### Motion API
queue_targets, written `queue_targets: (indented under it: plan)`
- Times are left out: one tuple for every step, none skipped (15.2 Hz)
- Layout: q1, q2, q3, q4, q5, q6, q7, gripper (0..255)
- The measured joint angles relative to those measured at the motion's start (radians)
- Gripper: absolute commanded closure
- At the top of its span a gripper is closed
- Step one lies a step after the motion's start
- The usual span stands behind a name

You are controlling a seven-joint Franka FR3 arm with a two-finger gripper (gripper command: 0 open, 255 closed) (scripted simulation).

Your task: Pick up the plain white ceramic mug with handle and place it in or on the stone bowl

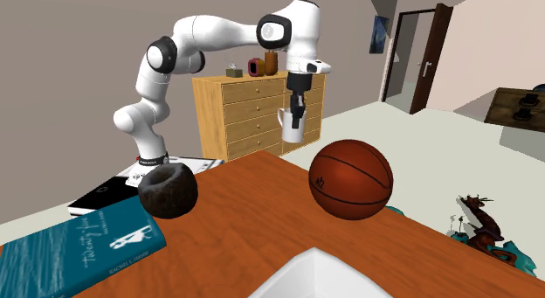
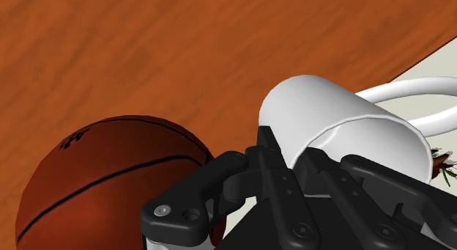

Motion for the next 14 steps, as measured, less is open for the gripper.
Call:
queue_targets:
  plan:
    - [-0.001,0.003,0.000,0.021,0.000,-0.017,0.000,255]
    - [-0.004,0.005,0.000,0.035,0.001,-0.030,-0.001,255]
    - [-0.007,0.017,0.000,0.069,0.002,-0.052,-0.001,255]
    - [-0.008,0.028,0.001,0.100,0.003,-0.072,0.001,255]
    - [-0.010,0.035,0.001,0.127,0.004,-0.093,0.001,255]
    - [-0.012,0.040,0.001,0.149,0.005,-0.109,0.002,255]
    - [-0.014,0.051,0.001,0.180,0.007,-0.129,0.002,255]
    - [-0.014,0.034,0.000,0.162,0.005,-0.128,-0.001,255]
    - [-0.013,-0.029,-0.006,0.063,-0.003,-0.094,-0.014,255]
    - [-0.019,-0.055,-0.010,0.026,-0.005,-0.082,-0.026,255]
    - [-0.022,-0.094,-0.015,-0.030,-0.010,-0.064,-0.038,255]
    - [-0.026,-0.138,-0.020,-0.097,-0.016,-0.042,-0.051,255]
    - [-0.031,-0.171,-0.025,-0.137,-0.020,-0.034,-0.062,255]
    - [-0.030,-0.221,-0.029,-0.207,-0.028,-0.014,-0.070,255]
